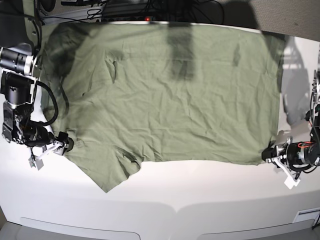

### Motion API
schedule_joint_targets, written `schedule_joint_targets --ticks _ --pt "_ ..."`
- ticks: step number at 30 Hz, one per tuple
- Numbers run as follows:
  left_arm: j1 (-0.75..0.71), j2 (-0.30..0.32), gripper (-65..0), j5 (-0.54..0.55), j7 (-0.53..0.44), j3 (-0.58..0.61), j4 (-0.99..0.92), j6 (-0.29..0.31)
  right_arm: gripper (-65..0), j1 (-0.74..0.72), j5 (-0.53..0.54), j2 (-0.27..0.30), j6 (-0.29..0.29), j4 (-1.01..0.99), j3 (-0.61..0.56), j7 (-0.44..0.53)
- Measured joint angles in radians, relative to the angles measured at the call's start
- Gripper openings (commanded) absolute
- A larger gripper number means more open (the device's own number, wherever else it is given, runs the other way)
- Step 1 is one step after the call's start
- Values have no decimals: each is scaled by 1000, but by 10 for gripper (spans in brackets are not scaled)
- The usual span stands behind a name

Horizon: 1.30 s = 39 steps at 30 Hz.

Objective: Fold the T-shirt properly
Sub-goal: 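Lower the right gripper and pinch the hem corner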

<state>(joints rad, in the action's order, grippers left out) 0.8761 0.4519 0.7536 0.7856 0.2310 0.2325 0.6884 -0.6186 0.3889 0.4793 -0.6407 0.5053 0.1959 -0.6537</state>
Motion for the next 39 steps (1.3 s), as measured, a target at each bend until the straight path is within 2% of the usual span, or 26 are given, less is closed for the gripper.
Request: schedule_joint_targets --ticks 9,17,20,24,27,28,36,39 --pt "0 0 -650 0 0 0 0 0 -197 -5 7 0 -4 0 0 -63" --pt "0 0 -650 0 0 0 0 0 -214 -4 8 0 -49 0 0 -110" --pt "-1 0 -650 0 0 0 0 0 -306 -4 9 0 -49 1 0 -138" --pt "-1 0 -650 0 0 0 0 0 -516 -2 9 3 -49 0 0 -153" --pt "0 0 -650 0 0 0 0 0 -633 2 10 3 -49 0 0 -157" --pt "0 0 -650 0 0 0 0 0 -650 2 19 5 -49 0 0 -157" --pt "-1 0 -650 0 0 0 0 0 -650 4 53 28 -49 -1 0 -123" --pt "-1 -1 -650 -3 -50 0 0 0 -650 4 53 42 -49 0 0 -122"
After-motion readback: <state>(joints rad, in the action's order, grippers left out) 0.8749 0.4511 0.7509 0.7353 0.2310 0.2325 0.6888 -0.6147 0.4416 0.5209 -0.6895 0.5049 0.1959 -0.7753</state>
